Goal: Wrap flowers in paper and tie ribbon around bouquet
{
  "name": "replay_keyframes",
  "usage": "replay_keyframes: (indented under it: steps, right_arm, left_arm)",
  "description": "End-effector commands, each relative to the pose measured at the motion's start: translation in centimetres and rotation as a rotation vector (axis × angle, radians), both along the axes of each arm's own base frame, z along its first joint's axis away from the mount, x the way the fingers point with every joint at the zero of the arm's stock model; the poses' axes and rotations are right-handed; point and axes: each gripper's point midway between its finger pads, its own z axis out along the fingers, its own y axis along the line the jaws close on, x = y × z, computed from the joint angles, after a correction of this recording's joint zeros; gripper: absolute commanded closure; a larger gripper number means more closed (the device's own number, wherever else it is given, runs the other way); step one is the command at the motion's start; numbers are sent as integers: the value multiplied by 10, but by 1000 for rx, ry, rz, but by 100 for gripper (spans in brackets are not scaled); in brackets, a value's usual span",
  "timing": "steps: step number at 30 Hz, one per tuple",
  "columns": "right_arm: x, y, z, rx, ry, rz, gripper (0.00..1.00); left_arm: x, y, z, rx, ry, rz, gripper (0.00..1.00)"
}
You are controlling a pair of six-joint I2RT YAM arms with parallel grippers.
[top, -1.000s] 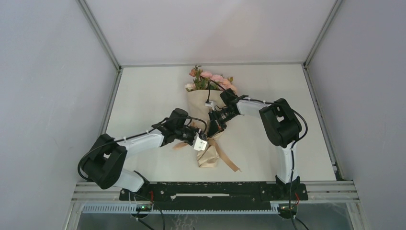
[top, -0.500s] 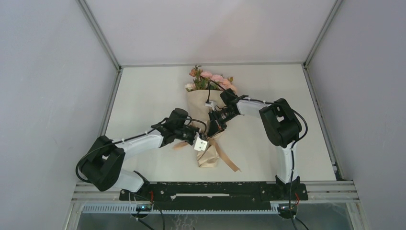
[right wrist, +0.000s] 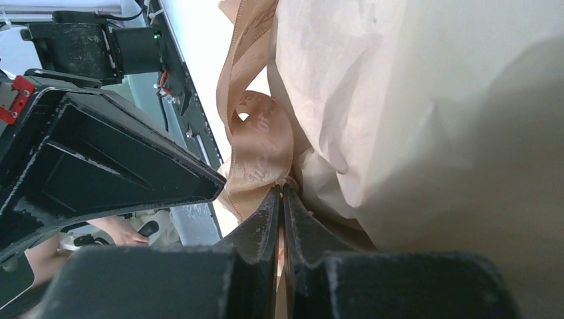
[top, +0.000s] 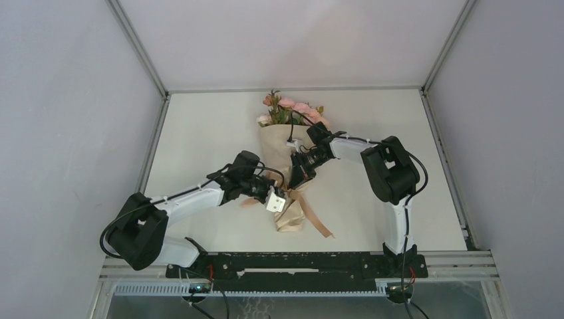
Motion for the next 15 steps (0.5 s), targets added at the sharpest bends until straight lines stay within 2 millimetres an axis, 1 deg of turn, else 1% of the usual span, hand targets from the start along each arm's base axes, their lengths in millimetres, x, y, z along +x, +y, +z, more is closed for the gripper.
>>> replay_keyframes:
  steps: [1,3,5,6,8,11,12,15]
  right_arm:
    - [4,3,20,33,-70,4,90]
    - [2,4,21,32,-70,8,90]
    - [2,5,21,35,-73,10,90]
    - [3,5,22,35,-75,9,90]
    - [2,5,23,35,-77,10,90]
    - [1,5,25,36,-81,15,90]
    - [0,5,25,36,-82,18,90]
    - [-1,4,25,36,-83,23,90]
  left_arm:
    - [15,-12,28,-72,-97,-20,92]
    - [23,-15,36,-88,-137,-9,72]
    - [27,-17,37,-91,-133,-2,57]
    - [28,-18,35,-89,-118,4,54]
    - [29,-18,27,-69,-113,3,53]
    - [39,-13,13,-17,-147,16,53]
    - [43,-13,11,-8,-157,27,54]
    - [52,-14,14,-9,-176,56,65]
